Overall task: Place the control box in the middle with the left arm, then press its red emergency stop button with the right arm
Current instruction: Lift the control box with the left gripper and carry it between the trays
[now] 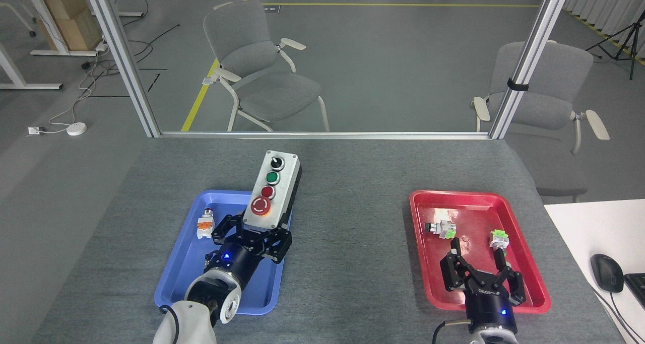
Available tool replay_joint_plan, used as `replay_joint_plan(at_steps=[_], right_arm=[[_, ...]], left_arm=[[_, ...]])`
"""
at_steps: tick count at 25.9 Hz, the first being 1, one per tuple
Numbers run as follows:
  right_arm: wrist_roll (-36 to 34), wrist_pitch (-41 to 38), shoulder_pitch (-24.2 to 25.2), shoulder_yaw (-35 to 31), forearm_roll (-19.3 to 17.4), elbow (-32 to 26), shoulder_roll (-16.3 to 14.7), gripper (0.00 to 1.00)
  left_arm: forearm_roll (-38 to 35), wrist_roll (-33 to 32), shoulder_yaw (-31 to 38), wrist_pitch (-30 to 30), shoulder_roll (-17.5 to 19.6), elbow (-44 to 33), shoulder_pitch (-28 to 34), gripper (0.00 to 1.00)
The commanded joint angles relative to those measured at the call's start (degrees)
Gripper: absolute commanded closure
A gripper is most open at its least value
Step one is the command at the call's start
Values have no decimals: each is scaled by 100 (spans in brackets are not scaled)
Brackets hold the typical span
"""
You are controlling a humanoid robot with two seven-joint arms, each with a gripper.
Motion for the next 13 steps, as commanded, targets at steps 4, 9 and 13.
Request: replay_joint_plan(at_steps=[4,9,13], right_arm=[[21,9,-9,-4,-1,0,4,1],[30,0,-18,-4,-1,0,-14,1],[30,0,-18,-4,-1,0,-14,1]], left_arm=[[-80,-188,-1429,198,-242,-65,63,100],[-273,-434,-1842,215,-717,840,-376,100],[-282,-434,-1869,224,-998,1772,-842,100]])
